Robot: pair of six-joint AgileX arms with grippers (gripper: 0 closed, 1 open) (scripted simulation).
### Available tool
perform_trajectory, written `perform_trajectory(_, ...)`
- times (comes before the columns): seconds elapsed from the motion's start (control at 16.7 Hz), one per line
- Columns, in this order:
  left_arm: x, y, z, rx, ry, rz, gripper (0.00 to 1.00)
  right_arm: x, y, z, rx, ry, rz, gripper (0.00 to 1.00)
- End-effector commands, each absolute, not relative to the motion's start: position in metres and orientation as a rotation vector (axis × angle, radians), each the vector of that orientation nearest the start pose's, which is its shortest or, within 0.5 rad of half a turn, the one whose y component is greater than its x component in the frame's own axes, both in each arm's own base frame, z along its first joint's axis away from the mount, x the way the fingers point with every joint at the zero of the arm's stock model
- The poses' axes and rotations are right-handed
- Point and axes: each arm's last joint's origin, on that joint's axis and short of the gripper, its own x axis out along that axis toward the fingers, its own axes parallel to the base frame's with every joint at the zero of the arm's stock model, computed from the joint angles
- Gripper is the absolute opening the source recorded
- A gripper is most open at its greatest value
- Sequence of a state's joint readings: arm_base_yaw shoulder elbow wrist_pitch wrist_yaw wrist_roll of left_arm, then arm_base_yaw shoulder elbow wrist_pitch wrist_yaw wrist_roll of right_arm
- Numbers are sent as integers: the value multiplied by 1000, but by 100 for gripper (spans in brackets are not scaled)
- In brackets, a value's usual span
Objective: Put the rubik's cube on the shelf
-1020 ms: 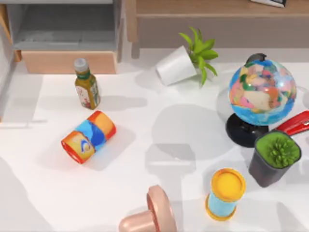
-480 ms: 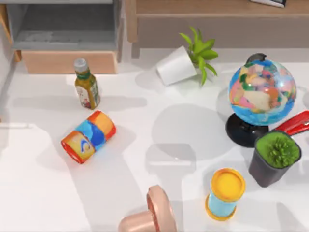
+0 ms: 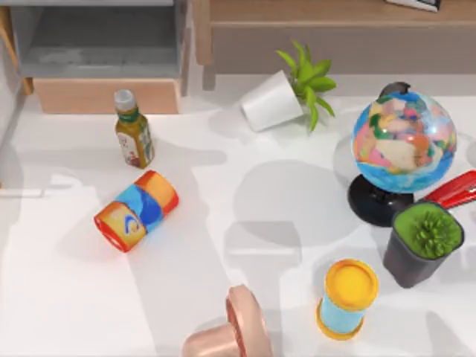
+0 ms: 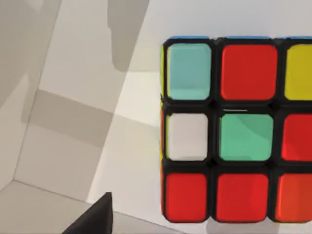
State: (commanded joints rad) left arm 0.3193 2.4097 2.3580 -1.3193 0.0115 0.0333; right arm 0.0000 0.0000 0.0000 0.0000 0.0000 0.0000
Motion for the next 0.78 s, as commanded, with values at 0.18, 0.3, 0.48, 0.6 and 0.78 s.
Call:
perform_trajectory(0.18, 463, 161, 226, -205, 1359, 252, 100, 106, -1, 160, 0, 0, 0, 100)
perform_trajectory(0.3, 468, 162, 213, -205, 1360, 251, 100, 106, -1, 160, 0, 0, 0, 100)
perform_trajectory(0.48, 475, 166, 189, -205, 1360, 251, 100, 106, -1, 160, 0, 0, 0, 100)
perform_trajectory(0.6, 480, 167, 173, -205, 1359, 251, 100, 106, -1, 160, 0, 0, 0, 100)
perform_trajectory(0.78, 482, 166, 169, -205, 1360, 251, 100, 106, -1, 160, 0, 0, 0, 100)
